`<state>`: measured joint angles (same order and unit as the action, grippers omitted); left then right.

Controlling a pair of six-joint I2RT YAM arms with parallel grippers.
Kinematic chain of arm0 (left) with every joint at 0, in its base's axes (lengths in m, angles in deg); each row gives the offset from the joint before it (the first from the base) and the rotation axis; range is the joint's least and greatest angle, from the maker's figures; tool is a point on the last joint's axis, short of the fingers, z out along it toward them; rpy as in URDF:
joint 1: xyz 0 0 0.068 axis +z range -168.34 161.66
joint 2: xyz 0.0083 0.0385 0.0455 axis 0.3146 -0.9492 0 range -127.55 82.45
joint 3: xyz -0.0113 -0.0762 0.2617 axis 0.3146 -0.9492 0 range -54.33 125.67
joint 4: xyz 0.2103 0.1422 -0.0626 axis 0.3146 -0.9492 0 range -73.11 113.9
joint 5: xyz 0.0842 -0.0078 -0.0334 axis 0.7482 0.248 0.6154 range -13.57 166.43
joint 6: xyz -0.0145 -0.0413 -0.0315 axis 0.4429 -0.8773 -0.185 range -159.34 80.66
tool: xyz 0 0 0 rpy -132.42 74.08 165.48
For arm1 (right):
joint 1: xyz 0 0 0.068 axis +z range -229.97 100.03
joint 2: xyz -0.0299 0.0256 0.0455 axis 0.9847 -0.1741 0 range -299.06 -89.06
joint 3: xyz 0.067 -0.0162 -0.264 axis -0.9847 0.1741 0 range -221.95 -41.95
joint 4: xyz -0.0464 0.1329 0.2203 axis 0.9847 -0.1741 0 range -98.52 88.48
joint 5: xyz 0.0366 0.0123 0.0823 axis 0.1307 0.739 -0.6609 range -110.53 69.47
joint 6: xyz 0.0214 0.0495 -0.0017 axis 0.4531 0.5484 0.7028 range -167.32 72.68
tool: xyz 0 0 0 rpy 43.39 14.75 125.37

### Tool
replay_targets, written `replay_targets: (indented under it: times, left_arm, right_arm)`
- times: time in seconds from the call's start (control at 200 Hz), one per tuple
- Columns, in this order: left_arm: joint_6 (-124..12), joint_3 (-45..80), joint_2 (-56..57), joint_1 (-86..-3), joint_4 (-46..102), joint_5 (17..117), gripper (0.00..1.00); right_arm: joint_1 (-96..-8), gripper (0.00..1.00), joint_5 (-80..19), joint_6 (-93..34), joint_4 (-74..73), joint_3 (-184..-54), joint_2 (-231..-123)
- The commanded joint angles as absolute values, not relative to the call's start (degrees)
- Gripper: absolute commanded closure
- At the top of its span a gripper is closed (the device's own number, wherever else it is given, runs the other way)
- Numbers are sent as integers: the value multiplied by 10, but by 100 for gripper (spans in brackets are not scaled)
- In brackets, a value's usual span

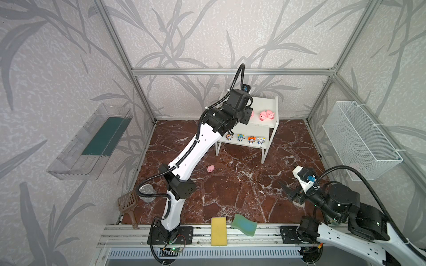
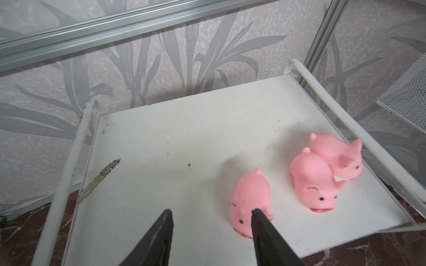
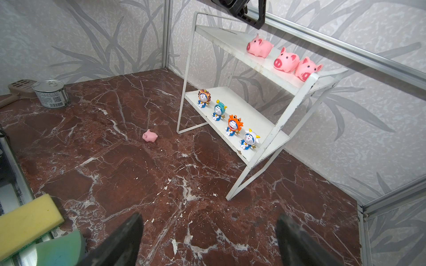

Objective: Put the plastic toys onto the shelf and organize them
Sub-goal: 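Lower the pig onto the shelf top and open the left gripper, then withdraw the left gripper from the shelf toward the pink pig on the floor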

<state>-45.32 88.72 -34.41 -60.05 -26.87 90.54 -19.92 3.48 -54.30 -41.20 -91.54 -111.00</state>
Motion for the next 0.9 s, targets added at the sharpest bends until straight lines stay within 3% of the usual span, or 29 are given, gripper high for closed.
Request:
replay_targets:
  times: [0.0, 0.895]
  left_arm:
    - [-444, 874, -322, -592, -274, 922, 43]
    - [-447, 875, -353, -579, -294, 866, 43]
  right_arm:
    - [-196, 10, 37, -545, -398, -909, -1115]
    - [-196, 10, 36, -544, -401, -908, -1109]
